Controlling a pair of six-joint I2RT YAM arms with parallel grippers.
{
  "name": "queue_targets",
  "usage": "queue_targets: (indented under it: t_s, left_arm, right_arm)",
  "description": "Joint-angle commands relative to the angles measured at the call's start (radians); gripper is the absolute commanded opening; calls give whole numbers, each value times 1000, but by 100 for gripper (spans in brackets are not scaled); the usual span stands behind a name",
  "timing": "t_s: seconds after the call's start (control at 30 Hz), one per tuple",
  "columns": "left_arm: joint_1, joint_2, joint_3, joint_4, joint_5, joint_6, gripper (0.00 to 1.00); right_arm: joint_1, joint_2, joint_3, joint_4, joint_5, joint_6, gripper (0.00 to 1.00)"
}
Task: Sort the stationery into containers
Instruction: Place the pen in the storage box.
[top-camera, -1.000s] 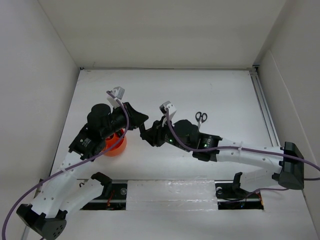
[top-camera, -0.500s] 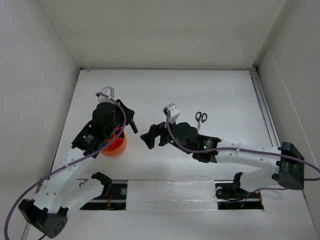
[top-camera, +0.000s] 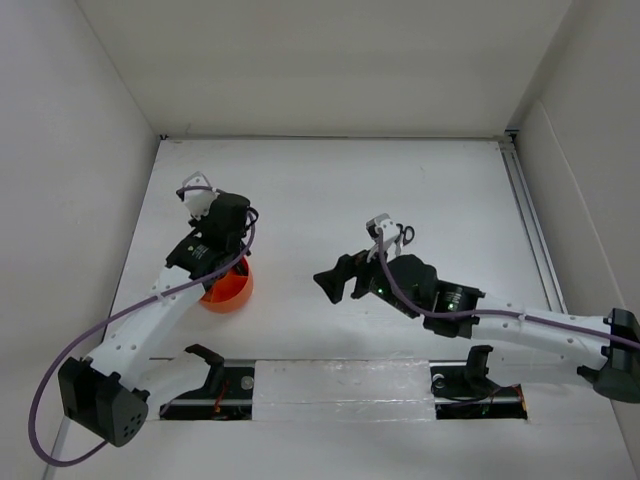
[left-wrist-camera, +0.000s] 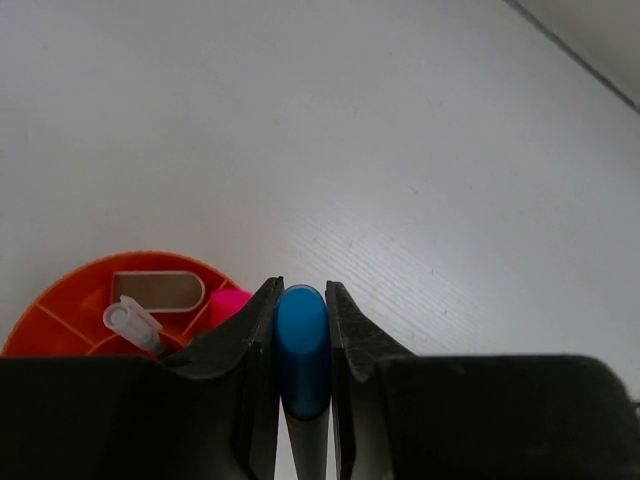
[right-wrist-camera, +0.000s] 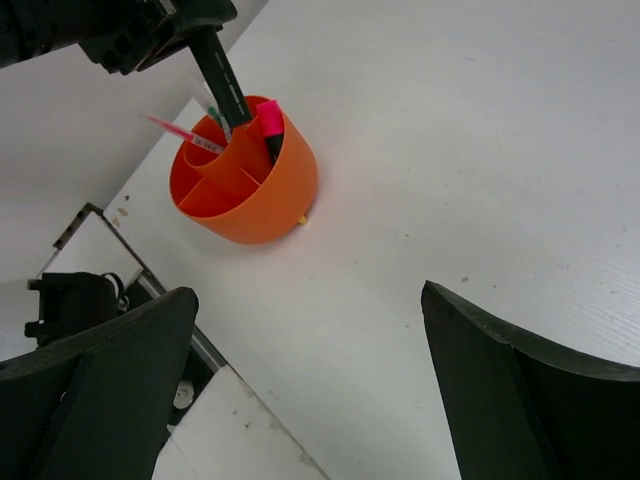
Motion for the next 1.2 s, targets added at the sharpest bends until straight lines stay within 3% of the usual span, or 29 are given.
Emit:
queue_targets:
  t_s: [0.0,0.17,0.47,0.7,1.07,1.17]
  left_arm:
    - [12,-3,15,78,-94,28,0]
    - [12,26,-5,87,-165,67,0]
    - [12,6,-97,239,-134,182,0]
    - [12,37,-147,230,-191,127,0]
    - [12,46,-221,285,-168,118,0]
    - [12,46,-241,285,-177,108,6]
  right_arm:
    - [-4,-52,-31,-15,-8,6,100]
    - [-4,-101,-51,-36,-43,6,100]
    - [-4,-112,-60,-36,-102,6,100]
    - [-4,-141,-60,-45,-112,6,100]
    - [-4,-171,-69,-64,-112,6,100]
    - [-4,-171,-69,-64,-121,6,100]
